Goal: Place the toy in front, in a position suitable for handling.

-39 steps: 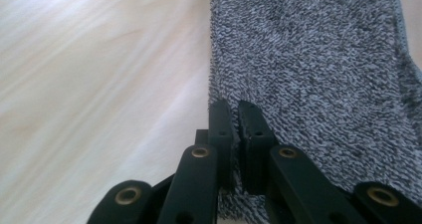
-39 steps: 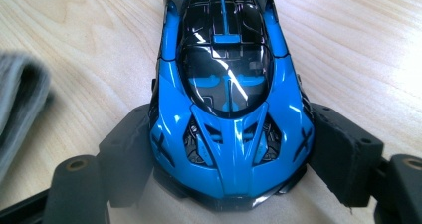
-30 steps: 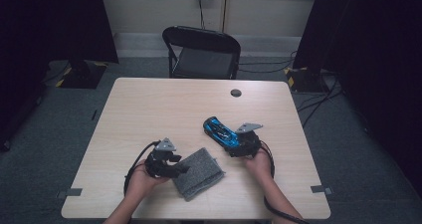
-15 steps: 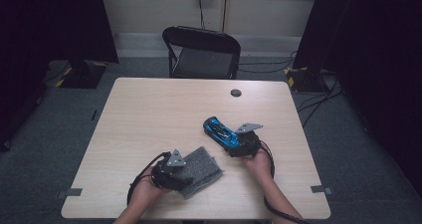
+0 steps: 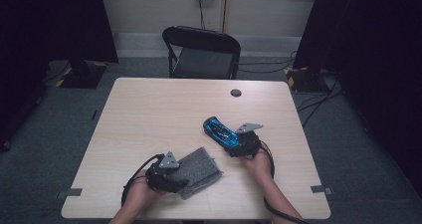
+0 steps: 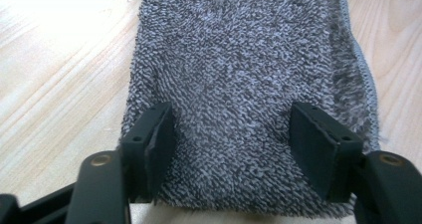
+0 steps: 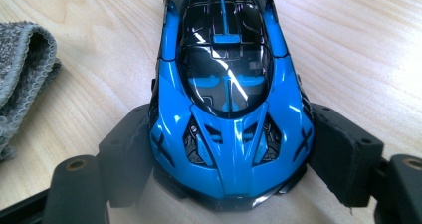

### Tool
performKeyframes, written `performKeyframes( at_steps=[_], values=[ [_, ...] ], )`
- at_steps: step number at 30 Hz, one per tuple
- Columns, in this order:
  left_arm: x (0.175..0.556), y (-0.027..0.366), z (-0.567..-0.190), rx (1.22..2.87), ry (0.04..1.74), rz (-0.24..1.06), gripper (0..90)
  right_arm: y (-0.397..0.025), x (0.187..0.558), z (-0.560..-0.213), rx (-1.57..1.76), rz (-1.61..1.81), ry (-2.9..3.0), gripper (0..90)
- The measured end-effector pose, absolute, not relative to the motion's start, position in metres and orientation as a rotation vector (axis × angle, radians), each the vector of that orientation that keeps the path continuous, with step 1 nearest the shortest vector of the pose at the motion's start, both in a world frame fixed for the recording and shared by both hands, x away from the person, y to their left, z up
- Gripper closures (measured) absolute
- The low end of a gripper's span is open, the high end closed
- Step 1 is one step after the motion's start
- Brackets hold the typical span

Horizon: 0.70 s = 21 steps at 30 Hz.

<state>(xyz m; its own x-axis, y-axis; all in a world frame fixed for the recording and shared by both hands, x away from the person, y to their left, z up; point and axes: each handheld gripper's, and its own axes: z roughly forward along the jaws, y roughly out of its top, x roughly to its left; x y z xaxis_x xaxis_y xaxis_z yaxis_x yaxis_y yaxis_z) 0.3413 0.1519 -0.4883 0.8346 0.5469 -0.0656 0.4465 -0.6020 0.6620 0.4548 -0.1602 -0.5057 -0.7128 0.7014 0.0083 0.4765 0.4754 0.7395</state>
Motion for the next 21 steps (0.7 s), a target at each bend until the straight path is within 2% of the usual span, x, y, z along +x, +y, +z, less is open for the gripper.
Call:
performKeyframes(
  at_steps=[2,5,7,21],
  values=[
    [0.3403,0.1509,-0.4868,2.325,0.706,0.177,45.3,-0.1603,0.4548,-0.5057,1.001,1.079,2.431,24.5],
    [0.3367,0.1469,-0.4846,2.337,0.691,0.154,64.9,-0.1603,0.4548,-0.5057,1.002,1.079,2.431,24.4],
    [0.3366,0.1452,-0.4832,2.347,0.705,0.138,71.4,-0.1603,0.4549,-0.5057,1.002,1.08,2.431,24.3],
    [0.3387,0.1423,-0.4799,2.349,0.761,0.12,74.9,-0.16,0.4558,-0.5056,1.0,1.08,2.434,24.2]
  ],
)
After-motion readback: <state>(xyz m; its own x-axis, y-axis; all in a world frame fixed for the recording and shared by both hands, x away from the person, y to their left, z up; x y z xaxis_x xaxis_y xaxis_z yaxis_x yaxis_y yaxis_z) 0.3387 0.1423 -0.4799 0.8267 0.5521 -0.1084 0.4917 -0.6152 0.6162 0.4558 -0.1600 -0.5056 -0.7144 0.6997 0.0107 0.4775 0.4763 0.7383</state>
